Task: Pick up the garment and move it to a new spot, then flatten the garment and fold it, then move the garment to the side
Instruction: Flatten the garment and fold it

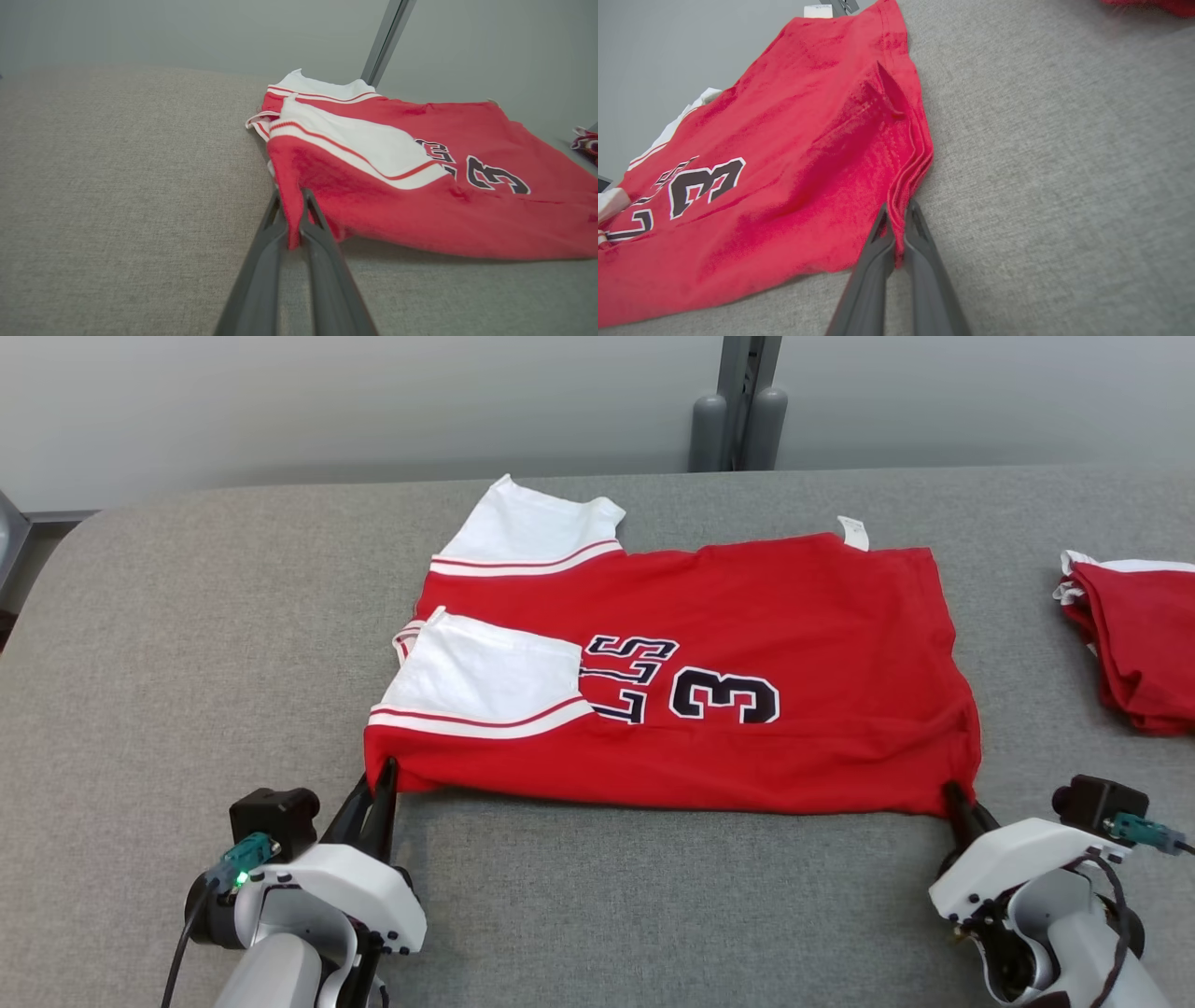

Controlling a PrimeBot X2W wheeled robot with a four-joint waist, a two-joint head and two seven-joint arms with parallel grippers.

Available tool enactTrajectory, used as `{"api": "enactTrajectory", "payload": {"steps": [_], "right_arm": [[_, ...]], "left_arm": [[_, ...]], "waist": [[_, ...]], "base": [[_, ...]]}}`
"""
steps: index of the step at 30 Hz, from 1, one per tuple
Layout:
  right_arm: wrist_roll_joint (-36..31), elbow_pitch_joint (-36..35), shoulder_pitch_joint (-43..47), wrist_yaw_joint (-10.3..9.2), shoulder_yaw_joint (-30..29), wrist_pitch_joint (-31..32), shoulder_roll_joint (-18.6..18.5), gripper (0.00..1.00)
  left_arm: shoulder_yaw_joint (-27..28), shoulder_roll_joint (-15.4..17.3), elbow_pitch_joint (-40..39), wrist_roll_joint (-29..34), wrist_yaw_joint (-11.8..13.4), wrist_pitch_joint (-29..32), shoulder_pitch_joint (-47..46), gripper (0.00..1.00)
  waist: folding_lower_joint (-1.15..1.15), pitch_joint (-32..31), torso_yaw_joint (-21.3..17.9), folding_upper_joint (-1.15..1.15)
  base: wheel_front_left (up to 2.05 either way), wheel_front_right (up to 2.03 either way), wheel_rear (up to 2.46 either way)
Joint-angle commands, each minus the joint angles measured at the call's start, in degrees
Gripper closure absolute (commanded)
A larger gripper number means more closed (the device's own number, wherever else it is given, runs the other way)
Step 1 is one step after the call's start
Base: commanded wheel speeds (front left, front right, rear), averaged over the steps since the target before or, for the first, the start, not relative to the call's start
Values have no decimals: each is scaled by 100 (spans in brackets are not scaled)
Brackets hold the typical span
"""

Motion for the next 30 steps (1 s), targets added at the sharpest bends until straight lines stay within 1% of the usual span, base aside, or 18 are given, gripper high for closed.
{"api": "enactTrajectory", "payload": {"steps": [1, 6, 11, 19, 24, 30], "right_arm": [[63, -104, 125, 3, -11, -73, -115, 100], [197, -649, 540, 2, -65, 8, -283, 100], [293, -1468, 1197, 2, -118, 275, -402, 100], [174, -2709, 2267, 2, -571, 660, -252, 100], [55, -3056, 2572, 2, -779, 815, -142, 100], [-105, -3283, 2777, 2, -948, 956, -37, 100]], "left_arm": [[4, 56, -75, -18, 45, -52, 110, 100], [-17, 51, -440, -58, 114, -42, 407, 100], [-73, 132, -1042, -56, 214, 111, 1013, 100], [-303, 226, -2145, -40, 418, 688, 2141, 100], [-350, 251, -2476, -97, 508, 898, 2443, 100], [-376, 288, -2546, -100, 610, 1079, 2602, 100]], "waist": [[0, -48, -4, 0], [0, -164, -51, 0], [0, -259, -140, 0], [0, -300, -189, 0], [0, -291, -178, 0], [0, -252, -182, 0]], "base": [[0, 0, 0], [0, 0, 0], [0, 0, 0], [0, 0, 0], [0, 0, 0], [0, 0, 0]]}}
